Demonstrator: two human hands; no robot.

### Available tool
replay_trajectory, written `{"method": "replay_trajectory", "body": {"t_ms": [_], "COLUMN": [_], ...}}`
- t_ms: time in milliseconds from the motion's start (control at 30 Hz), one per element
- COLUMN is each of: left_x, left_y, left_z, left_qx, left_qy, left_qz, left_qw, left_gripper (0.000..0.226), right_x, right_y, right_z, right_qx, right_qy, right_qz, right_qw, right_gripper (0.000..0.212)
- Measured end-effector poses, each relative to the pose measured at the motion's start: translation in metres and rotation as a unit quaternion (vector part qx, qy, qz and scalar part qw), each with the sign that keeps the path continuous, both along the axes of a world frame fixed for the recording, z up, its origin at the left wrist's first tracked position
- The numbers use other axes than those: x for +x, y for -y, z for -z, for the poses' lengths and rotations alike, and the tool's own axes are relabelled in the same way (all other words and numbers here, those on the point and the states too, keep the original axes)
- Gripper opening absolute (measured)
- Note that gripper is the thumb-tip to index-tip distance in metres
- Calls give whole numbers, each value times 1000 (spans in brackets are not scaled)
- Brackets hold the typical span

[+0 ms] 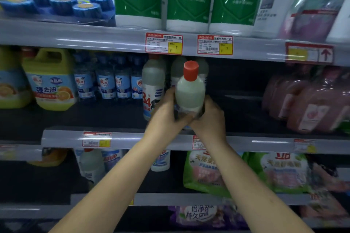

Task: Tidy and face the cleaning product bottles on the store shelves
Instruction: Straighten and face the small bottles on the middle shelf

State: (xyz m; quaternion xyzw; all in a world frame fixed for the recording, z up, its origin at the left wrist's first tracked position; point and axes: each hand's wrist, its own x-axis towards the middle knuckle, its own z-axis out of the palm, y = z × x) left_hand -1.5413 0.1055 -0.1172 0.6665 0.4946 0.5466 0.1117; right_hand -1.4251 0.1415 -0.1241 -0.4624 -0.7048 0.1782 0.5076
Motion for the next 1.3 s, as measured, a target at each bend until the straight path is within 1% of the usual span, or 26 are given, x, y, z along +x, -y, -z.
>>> {"method": "replay_trajectory", "body": {"t_ms": [67, 167, 300, 400, 500, 600, 700, 800, 867, 933, 1067, 1133, 1233, 1300], "left_x": [1, 1, 2, 4, 5, 5, 6, 6, 5, 6, 9, 11, 10, 10], "left_y": [-9, -20, -28, -34, -43, -53, -59, -62, -63, -61, -58, -59, -59, -59], "left_z": [7, 14, 15, 16, 20, 27, 34, 42, 43, 42, 44, 50, 54, 53], "left_qx": [-21, -40, -18, 3, 23, 24, 24, 7, -2, 2, 15, 11, -1, -7], "left_qy": [21, 20, 30, 35, 24, 8, 9, 11, 22, 46, 83, 82, 76, 84], "left_qz": [6, 0, 5, -4, -7, -16, -27, -41, -48, -35, -29, -32, -51, -52], "left_qw": [1000, 999, 999, 999, 999, 1000, 999, 999, 999, 998, 996, 996, 996, 995], "left_gripper": [64, 66, 61, 57, 54, 52, 56, 66, 70, 68, 57, 54, 52, 50], "right_x": [0, 0, -3, -7, -10, -11, -13, -16, -17, -18, -16, -14, -18, -25], "right_y": [-6, -13, -24, -35, -45, -49, -53, -52, -48, -46, -53, -58, -58, -55], "right_z": [3, 8, 8, 8, 11, 14, 20, 24, 25, 25, 25, 27, 32, 35], "right_qx": [-7, -9, -23, -33, -50, -64, -60, -70, -83, -96, -120, -118, -83, -55], "right_qy": [-1, -12, -31, -27, -17, -18, -9, -8, -10, -19, -42, -39, -37, -57], "right_qz": [-3, -21, -47, -44, -42, -41, -37, -54, -81, -105, -130, -122, -49, -22], "right_qw": [1000, 1000, 998, 998, 998, 997, 997, 996, 993, 990, 983, 985, 995, 997], "right_gripper": [44, 41, 38, 39, 40, 44, 48, 51, 56, 57, 50, 52, 58, 55]}}
